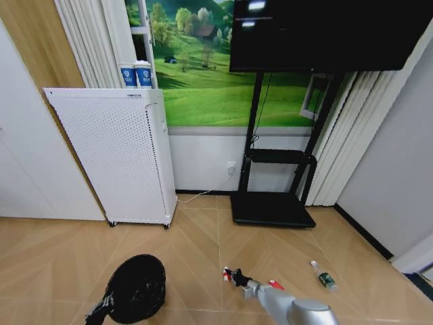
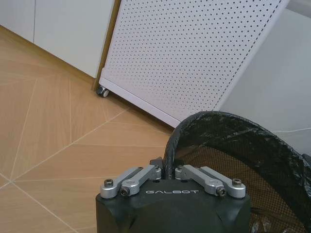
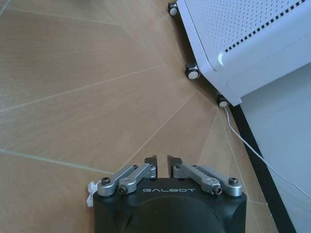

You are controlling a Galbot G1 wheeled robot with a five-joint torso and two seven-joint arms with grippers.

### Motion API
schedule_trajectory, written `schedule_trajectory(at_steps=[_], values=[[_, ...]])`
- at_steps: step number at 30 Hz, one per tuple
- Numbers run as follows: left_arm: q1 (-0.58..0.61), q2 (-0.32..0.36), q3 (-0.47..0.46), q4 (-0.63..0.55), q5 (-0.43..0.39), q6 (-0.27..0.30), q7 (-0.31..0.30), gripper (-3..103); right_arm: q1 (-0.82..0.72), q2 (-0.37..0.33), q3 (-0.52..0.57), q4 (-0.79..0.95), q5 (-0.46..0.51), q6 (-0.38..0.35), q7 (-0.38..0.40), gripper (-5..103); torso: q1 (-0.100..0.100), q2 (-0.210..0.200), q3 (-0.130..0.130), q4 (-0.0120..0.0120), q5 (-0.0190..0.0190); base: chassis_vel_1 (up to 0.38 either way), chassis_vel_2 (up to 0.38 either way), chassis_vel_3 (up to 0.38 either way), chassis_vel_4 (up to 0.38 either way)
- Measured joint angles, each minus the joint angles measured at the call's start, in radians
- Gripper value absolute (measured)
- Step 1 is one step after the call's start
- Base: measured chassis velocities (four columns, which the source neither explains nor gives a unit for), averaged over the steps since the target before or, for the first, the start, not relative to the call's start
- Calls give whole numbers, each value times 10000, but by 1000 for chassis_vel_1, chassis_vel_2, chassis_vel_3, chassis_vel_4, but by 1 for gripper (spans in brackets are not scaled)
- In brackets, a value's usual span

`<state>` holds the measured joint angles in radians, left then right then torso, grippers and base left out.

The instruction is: Pick up the trash bin and place the garbage on the floor into it.

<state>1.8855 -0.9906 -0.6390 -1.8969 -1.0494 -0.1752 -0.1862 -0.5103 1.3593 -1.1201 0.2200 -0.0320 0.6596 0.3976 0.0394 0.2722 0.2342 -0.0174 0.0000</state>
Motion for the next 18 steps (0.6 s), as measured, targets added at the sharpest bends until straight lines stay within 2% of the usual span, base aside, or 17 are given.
schedule_trajectory(at_steps=[4, 6, 7, 9, 10, 12, 15, 16, 17, 18], values=[[-4, 1, -2, -6, -2, 0, -1, 7, 6, -7, -6, 32, -12, 0, 19, 13, 0, 0, 0, 0, 0, 0, 0, 0, 0], [-28, -16, -3, -33, -5, 0, -9, 7, 19, 86, -56, 24, -27, -53, 86, 34, 0, 0, 0, -4, 0, 0, 0, 0, 0], [-28, -16, -3, -33, -5, 0, -9, 7, 19, 86, -56, 24, -27, -53, 86, 34, 0, 0, 0, -4, 0, 0, 0, 0, 0], [-52, -52, 15, -34, -4, 0, -14, 7, -13, 338, -128, -279, -43, -144, 52, 45, 0, 0, 0, -2, 0, 0, 0, 0, 0], [-52, -52, 15, -34, -4, 0, -14, 7, -13, 338, -128, -279, -43, -144, 52, 45, 0, 0, 0, -2, 0, 0, 0, 0, 0], [-120, -86, 54, 25, -1, -10, -16, 7, -94, 959, -99, -1045, 87, -398, -65, 56, 0, 0, 0, 0, 2, 0, 0, 0, 0], [-152, -120, 62, 77, 4, -31, -15, 7, -120, 1246, -118, -1277, 276, -583, -104, 61, 0, 0, 0, 0, -1, 0, 0, 0, 0], [-129, -152, 50, 87, 4, -56, 9, 7, -166, 1373, -133, -1292, 439, -661, -82, 73, 0, 0, 0, 0, 0, 0, 0, 0, 0], [-113, -159, 39, 99, 5, -65, 31, 7, -181, 1372, -139, -1259, 455, -665, -57, 78, 0, 0, 0, -1, -1, 0, 0, 0, 0], [-113, -159, 39, 99, 5, -65, 31, 7, -181, 1372, -139, -1259, 455, -665, -57, 78, 0, 0, 0, -1, -1, 0, 0, 0, 0]])
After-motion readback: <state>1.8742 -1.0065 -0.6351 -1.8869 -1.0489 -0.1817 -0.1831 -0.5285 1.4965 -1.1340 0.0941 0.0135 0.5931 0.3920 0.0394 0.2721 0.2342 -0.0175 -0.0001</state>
